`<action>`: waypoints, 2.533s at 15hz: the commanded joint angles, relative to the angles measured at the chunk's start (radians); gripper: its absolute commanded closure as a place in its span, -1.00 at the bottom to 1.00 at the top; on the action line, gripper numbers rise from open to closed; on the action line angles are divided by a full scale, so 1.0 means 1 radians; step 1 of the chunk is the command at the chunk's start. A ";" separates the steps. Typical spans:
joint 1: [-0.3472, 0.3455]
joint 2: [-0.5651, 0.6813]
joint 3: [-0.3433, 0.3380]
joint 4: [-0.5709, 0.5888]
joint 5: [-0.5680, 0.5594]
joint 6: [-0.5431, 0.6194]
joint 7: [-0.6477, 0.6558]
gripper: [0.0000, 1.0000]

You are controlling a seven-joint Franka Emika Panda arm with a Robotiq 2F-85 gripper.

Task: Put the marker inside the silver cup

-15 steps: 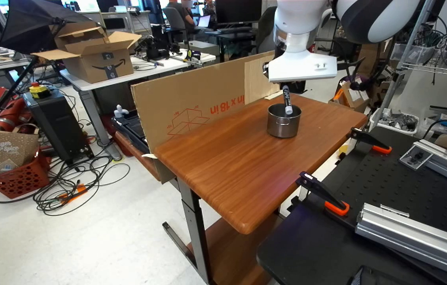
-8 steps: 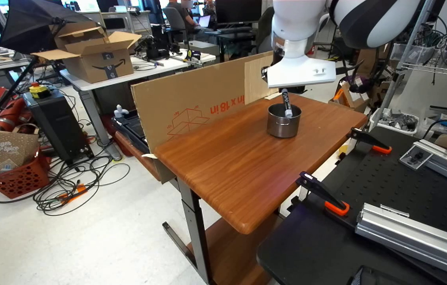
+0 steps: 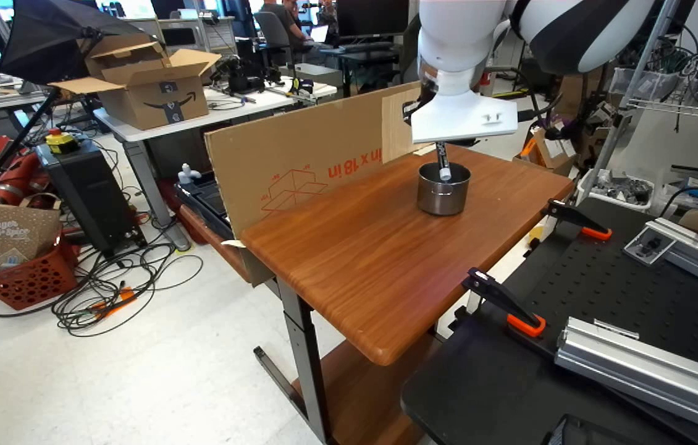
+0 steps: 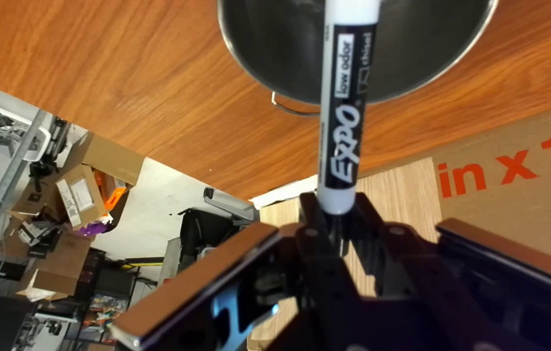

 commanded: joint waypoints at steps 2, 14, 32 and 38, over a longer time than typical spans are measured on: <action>0.070 0.074 -0.058 0.011 -0.078 0.009 0.122 0.90; 0.084 0.167 -0.039 0.013 -0.090 0.005 0.168 0.90; 0.083 0.139 -0.035 0.000 -0.076 0.001 0.136 -1.00; 0.161 0.043 -0.139 -0.018 -0.096 0.029 0.134 -1.00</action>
